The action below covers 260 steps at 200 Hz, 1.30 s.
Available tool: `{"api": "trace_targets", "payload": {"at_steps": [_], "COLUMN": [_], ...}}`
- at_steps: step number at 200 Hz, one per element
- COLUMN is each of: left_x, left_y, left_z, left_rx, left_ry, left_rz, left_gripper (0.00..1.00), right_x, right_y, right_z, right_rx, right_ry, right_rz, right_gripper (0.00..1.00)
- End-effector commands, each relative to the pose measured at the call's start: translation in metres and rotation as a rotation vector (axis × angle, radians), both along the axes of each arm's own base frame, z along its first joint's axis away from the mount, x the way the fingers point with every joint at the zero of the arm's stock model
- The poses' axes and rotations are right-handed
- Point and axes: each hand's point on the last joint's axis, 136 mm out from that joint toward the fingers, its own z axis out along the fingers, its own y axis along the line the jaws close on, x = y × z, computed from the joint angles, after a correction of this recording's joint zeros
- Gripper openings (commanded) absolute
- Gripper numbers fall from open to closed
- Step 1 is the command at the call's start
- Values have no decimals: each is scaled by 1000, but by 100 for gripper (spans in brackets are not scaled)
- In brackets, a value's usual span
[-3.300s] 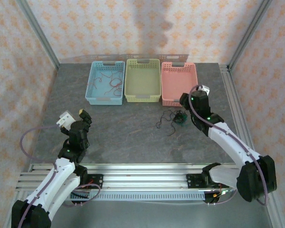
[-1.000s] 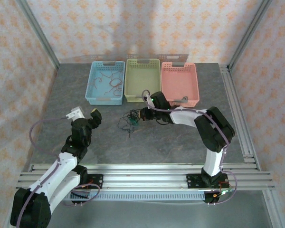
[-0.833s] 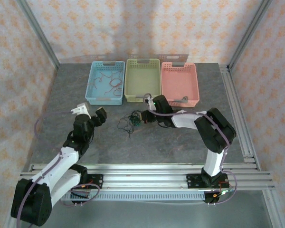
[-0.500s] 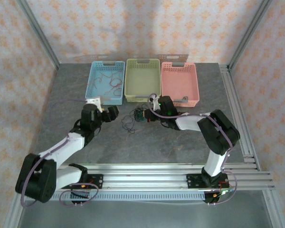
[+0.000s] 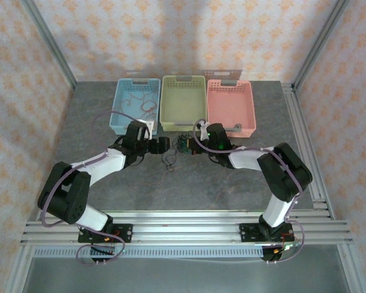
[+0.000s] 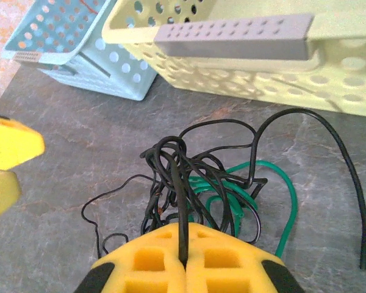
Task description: Untangle the cables
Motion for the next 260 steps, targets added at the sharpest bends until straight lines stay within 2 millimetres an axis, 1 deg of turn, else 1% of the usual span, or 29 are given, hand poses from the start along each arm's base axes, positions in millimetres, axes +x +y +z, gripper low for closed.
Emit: {"api": "trace_targets", "payload": {"at_steps": [1, 14, 35, 69, 85, 127, 140, 169, 190, 198, 199, 201, 206, 225, 230, 246, 253, 260], "left_x": [4, 7, 11, 13, 15, 16, 17, 18, 17, 18, 17, 16, 16, 16, 16, 17, 18, 18], "left_y": [7, 9, 7, 3, -1, -21, -23, -27, -40, -42, -41, -41, -41, -38, -37, -33, -28, -22], "left_z": [-4, -12, -25, -30, -37, -50, -52, -60, -71, -70, -75, -80, -83, -83, -83, -80, -78, -81], "left_rx": [60, 81, 105, 104, 105, 93, 97, 116, 121, 130, 135, 139, 145, 157, 162, 175, 184, 189], "left_ry": [36, 68, 123, 145, 176, 240, 246, 275, 313, 322, 334, 345, 354, 352, 351, 349, 349, 360], "left_rz": [24, 33, 31, 16, -4, -85, -93, -105, -154, -161, -161, -161, -161, -151, -145, -124, -100, -73], "left_gripper": [81, 80, 75, 64, 61, 60, 59, 54, 51, 47, 46, 45, 40, 32, 27, 7, 1, 0], "right_x": [10, 12, 13, 12, 13, 12, 13, 12, 12, 12, 12, 13, 12, 12, 12, 12, 13, 13], "right_y": [-11, -17, -23, -21, -22, -19, -19, -19, -19, -19, -19, -19, -19, -19, -20, -21, -23, -25], "right_z": [20, 22, 25, 24, 24, 23, 22, 22, 22, 22, 22, 22, 22, 23, 23, 23, 24, 26], "right_rx": [14, 7, 2, 15, 16, 23, 21, 23, 25, 25, 25, 25, 25, 25, 25, 22, 21, 19], "right_ry": [-77, -96, -120, -122, -122, -115, -111, -112, -111, -110, -110, -110, -110, -111, -113, -118, -121, -129], "right_rz": [-69, -96, -127, -119, -119, -112, -113, -112, -112, -111, -111, -113, -112, -114, -115, -123, -131, -139], "right_gripper": [0, 0, 0, 0, 0, 0, 0, 0, 0, 0, 0, 0, 0, 0, 0, 0, 0, 0]}}
